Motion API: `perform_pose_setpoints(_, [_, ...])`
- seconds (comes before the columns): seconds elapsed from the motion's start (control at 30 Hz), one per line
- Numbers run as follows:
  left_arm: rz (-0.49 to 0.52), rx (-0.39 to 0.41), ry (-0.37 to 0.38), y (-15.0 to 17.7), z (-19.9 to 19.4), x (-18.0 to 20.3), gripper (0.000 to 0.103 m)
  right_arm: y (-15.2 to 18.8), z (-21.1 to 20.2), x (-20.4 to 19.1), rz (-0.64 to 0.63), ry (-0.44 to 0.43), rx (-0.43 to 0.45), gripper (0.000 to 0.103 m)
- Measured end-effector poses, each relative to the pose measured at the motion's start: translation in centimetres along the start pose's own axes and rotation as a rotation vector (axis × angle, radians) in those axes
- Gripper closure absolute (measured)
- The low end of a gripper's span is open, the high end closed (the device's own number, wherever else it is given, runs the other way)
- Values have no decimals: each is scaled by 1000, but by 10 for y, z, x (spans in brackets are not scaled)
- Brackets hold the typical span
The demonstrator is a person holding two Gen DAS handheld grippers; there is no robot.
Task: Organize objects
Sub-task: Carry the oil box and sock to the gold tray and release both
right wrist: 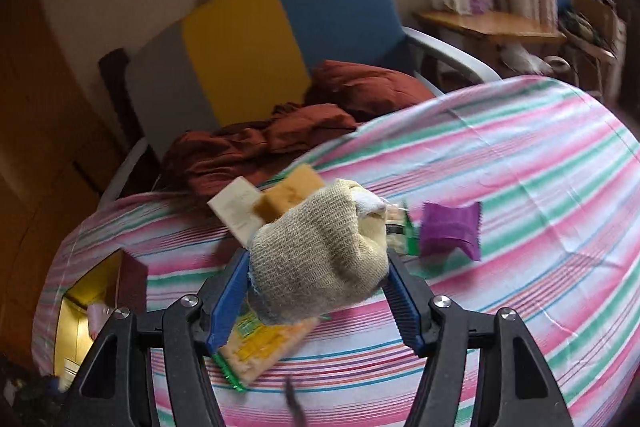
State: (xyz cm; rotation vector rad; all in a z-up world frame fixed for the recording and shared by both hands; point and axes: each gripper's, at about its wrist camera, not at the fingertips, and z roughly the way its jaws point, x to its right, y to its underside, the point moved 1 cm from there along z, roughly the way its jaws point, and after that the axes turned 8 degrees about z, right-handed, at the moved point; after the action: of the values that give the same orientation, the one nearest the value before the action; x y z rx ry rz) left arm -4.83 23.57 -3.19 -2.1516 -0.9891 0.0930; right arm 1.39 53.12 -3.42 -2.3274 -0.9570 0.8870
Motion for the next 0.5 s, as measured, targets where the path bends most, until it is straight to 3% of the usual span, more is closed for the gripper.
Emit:
perform_pose_setpoints(0.27, [-66, 82, -148, 40, -72, -66, 72, 18, 0, -35, -121, -31, -37, 37])
perform_pose_setpoints(0.5, [-118, 68, -200, 76, -90, -106, 72, 51, -9, -98, -225, -135, -92, 37])
